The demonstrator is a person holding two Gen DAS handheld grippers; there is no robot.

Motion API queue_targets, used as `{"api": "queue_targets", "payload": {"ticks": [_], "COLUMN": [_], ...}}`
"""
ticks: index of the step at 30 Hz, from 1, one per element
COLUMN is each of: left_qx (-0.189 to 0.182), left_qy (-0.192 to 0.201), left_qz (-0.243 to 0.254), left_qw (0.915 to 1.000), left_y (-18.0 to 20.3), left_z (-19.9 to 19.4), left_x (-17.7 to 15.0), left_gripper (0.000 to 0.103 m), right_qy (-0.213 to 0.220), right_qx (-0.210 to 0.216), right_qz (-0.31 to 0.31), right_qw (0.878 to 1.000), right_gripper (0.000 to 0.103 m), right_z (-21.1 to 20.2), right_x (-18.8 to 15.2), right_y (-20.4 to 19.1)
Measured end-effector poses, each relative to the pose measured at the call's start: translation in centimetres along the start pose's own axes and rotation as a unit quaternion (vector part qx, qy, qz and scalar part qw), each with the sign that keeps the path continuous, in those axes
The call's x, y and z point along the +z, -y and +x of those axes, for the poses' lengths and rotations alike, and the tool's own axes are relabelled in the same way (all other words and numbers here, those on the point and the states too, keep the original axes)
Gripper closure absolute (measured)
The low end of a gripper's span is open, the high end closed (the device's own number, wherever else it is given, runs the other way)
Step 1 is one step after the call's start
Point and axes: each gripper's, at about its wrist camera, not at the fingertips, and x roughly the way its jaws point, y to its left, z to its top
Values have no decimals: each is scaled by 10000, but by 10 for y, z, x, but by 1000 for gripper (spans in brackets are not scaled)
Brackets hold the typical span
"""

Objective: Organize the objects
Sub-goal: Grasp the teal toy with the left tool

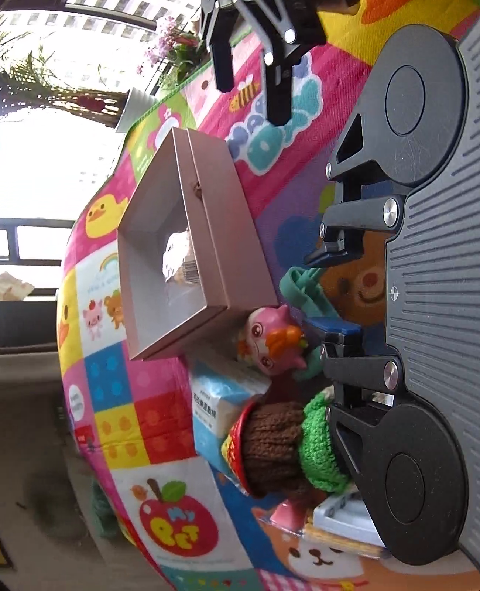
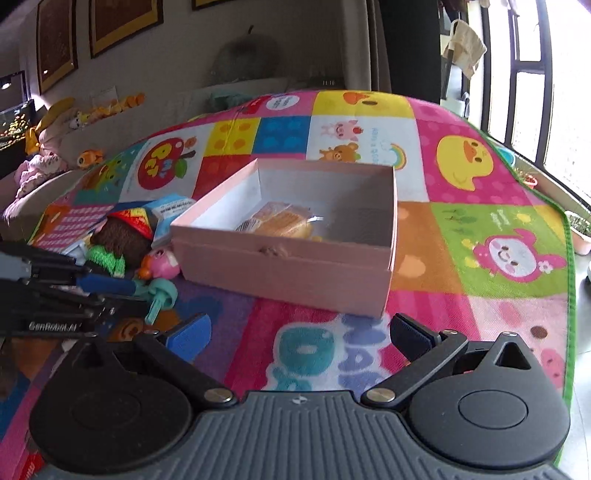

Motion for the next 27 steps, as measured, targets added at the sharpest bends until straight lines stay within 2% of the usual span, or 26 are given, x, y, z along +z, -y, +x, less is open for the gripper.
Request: {"api": "queue_targets", "payload": {"ticks": [4,8,12,14,18,21,22,27], "left_qx": [147,96,-57,-72,-234,-16,49,169], "left_qy": [-64,-134,-315,-352,-356,-382,-279,-156], "left_qz": [10,18,-88,36,179,507,594,185], "left_qw": [9999,9999,9994,9993,9989,9980,9978,9996], "left_y": [-5,-9,-7,0,6,10,11,-4], "left_z": [7,15,17,10,-8,-6,-5,12], "left_x": [9,14,13,11,1,-6,-8,3], "left_gripper": [69,69,68,62,62,62,62,64], "right_qy": [-322,-510,-460,-454,-433,-428,-432,-453], "right_qx": [168,230,144,113,126,105,87,22], "right_qz": [250,463,290,216,222,185,161,60], "right_qw": [9990,9974,9984,9987,9987,9989,9989,9990], "right_gripper": [0,0,0,0,0,0,0,0], "right_z": [8,16,16,15,15,16,16,16], "right_x": [-16,-24,-28,-29,-30,-30,-30,-31], "right_y": [-2,0,-6,-8,-7,-8,-9,-13]}}
